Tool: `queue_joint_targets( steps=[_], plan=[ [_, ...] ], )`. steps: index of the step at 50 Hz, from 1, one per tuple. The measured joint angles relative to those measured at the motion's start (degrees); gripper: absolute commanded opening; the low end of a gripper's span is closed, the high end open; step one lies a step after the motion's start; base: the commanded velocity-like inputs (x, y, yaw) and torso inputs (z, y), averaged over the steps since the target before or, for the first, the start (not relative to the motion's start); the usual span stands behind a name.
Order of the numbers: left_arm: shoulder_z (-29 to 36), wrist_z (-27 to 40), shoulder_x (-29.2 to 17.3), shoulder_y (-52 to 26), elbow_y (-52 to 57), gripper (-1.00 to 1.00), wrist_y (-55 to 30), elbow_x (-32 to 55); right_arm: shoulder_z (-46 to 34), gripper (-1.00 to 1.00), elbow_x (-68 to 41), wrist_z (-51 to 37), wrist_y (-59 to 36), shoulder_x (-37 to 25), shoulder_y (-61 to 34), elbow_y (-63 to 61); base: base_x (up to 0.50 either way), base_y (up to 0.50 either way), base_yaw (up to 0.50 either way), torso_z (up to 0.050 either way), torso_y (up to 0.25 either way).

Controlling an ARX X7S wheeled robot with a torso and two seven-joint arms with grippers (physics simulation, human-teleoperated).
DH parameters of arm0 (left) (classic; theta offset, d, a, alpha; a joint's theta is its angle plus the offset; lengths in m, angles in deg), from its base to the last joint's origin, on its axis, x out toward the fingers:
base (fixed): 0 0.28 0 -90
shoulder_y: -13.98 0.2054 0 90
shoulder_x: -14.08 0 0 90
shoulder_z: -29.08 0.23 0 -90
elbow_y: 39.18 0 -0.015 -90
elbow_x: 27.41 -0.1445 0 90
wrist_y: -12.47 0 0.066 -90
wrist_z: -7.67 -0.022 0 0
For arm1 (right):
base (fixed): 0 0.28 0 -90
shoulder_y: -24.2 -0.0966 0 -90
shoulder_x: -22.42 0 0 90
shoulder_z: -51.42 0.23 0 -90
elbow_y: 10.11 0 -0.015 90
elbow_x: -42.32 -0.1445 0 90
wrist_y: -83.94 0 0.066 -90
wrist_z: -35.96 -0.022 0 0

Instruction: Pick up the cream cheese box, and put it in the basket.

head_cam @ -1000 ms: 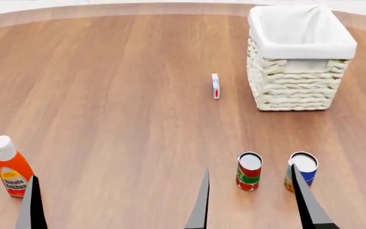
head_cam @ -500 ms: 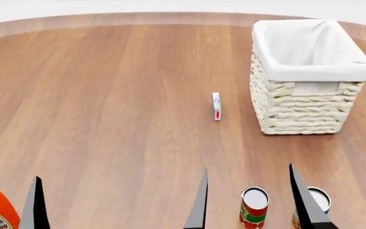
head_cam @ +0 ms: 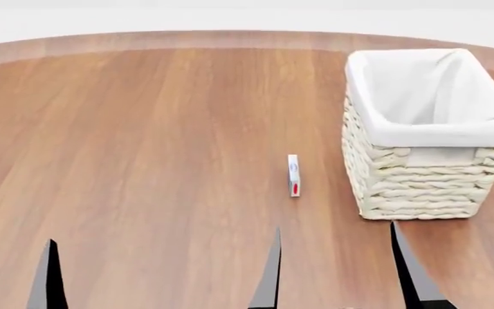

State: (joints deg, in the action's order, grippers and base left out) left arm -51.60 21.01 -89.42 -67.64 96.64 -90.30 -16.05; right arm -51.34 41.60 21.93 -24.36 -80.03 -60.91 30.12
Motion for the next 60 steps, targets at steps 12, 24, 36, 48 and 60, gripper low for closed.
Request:
queue_joint_targets(
  steps=[12,24,36,48,60],
  plan=[
    [0.7,0.7,-0.8,-0.1,-0.2,1.00,0.2,0.2,-0.1,1.00,-0.6,-0.4,0.4,-0.3,-0.1,0.8,0.44,0.00,0.00,0.000,0.001],
    [1.2,1.3,-1.4,-0.3,-0.4,1.00,0.5,0.6,-0.4,1.00,-0.9,-0.8,0.9,-0.7,-0.2,1.3,0.44,0.00,0.00,0.000,0.000],
    [1.9,2.1,-2.0,-0.5,0.1,1.00,0.0,0.9,-0.6,1.00,-1.3,-1.3,0.9,-1.1,-0.4,1.4,0.44,0.00,0.00,0.000,0.001],
    [2.2,2.8,-2.6,-0.7,0.4,1.00,-0.2,1.2,-1.0,1.00,-1.5,-2.0,0.7,-1.6,-0.6,1.3,0.41,0.00,0.00,0.000,0.001],
    [2.5,3.6,-3.1,-0.8,0.7,1.00,-0.3,1.4,-0.7,1.00,-2.3,-3.2,-2.1,-1.5,-1.9,-1.1,0.00,0.00,0.00,0.000,0.000]
  ],
)
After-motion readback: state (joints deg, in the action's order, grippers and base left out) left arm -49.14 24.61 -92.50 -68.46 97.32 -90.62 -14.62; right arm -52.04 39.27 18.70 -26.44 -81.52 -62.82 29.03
